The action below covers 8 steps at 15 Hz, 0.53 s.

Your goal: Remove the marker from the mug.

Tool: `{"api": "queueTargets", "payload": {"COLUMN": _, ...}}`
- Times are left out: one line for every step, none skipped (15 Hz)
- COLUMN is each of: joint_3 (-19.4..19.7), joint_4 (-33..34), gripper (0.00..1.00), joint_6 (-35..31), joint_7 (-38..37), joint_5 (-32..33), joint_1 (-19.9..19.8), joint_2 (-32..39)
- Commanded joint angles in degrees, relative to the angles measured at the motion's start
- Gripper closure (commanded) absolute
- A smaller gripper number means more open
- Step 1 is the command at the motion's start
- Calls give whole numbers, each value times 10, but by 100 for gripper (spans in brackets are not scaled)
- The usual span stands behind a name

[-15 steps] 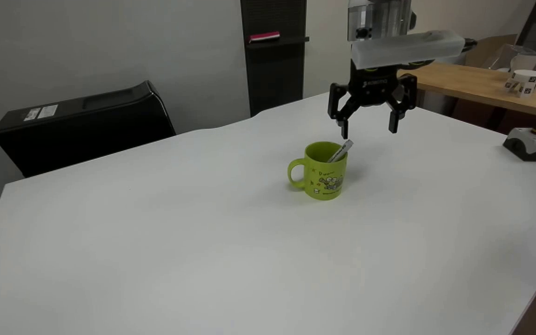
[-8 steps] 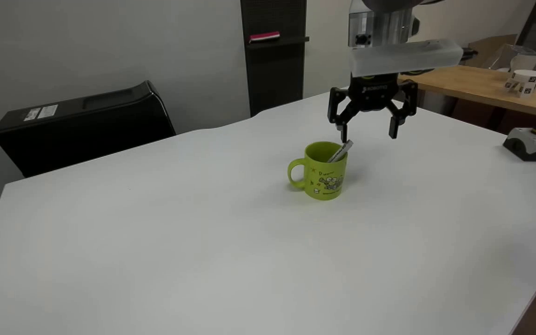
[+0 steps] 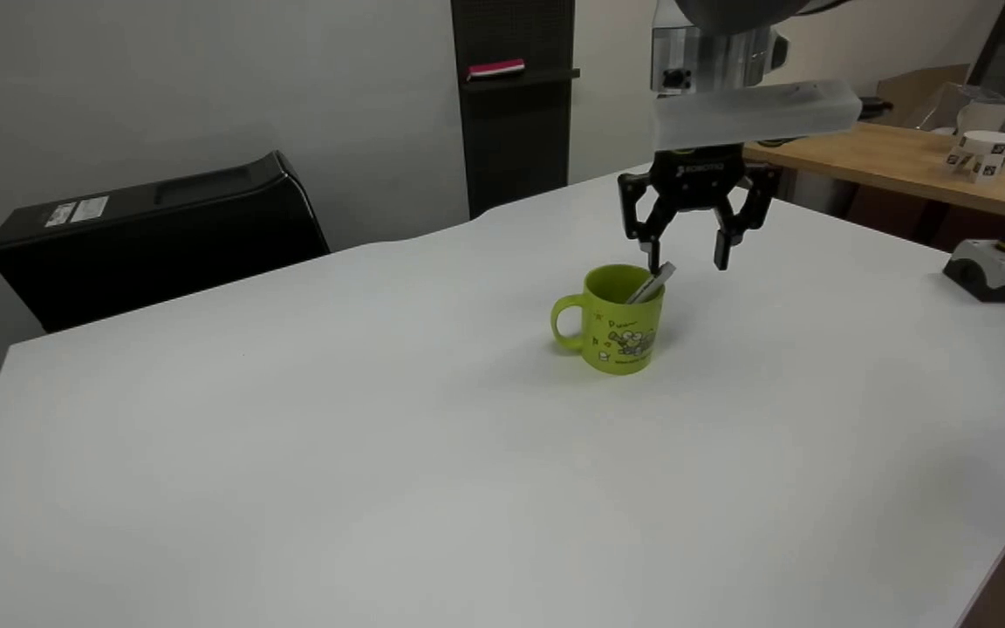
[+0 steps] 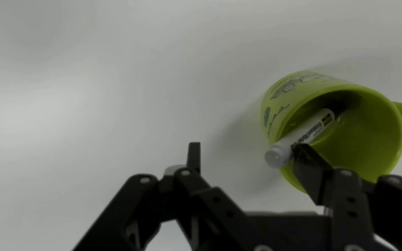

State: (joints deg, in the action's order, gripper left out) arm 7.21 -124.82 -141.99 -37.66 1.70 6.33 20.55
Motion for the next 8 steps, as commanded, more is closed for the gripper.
{"api": "queueTargets", "payload": {"joint_3": 10, "joint_4": -5, "gripper": 62, "joint_6": -1, "joint_7": -39, "joint_5": 24, "joint_1": 10, "joint_2": -2}}
{"api": "queueTargets", "payload": {"joint_3": 10, "joint_4": -4, "gripper": 69, "joint_6": 0, "joint_7": -41, "joint_5": 26, "joint_1": 10, "joint_2": -2}}
{"api": "queueTargets", "payload": {"joint_3": 11, "joint_4": -4, "gripper": 75, "joint_6": 1, "joint_7": -43, "joint_5": 28, "joint_1": 10, "joint_2": -2}}
{"api": "queueTargets", "payload": {"joint_3": 12, "joint_4": -3, "gripper": 83, "joint_6": 2, "joint_7": -46, "joint_5": 31, "joint_1": 10, "joint_2": -1}}
{"api": "queueTargets", "payload": {"joint_3": 12, "joint_4": -3, "gripper": 88, "joint_6": 2, "joint_7": -49, "joint_5": 34, "joint_1": 10, "joint_2": 0}}
{"api": "queueTargets", "payload": {"joint_3": 13, "joint_4": -3, "gripper": 95, "joint_6": 3, "joint_7": -51, "joint_5": 37, "joint_1": 9, "joint_2": 0}}
{"api": "queueTargets", "payload": {"joint_3": 13, "joint_4": -2, "gripper": 95, "joint_6": 3, "joint_7": -51, "joint_5": 37, "joint_1": 9, "joint_2": 0}}
{"api": "queueTargets", "payload": {"joint_3": 13, "joint_4": -3, "gripper": 93, "joint_6": 4, "joint_7": -50, "joint_5": 37, "joint_1": 9, "joint_2": -1}}
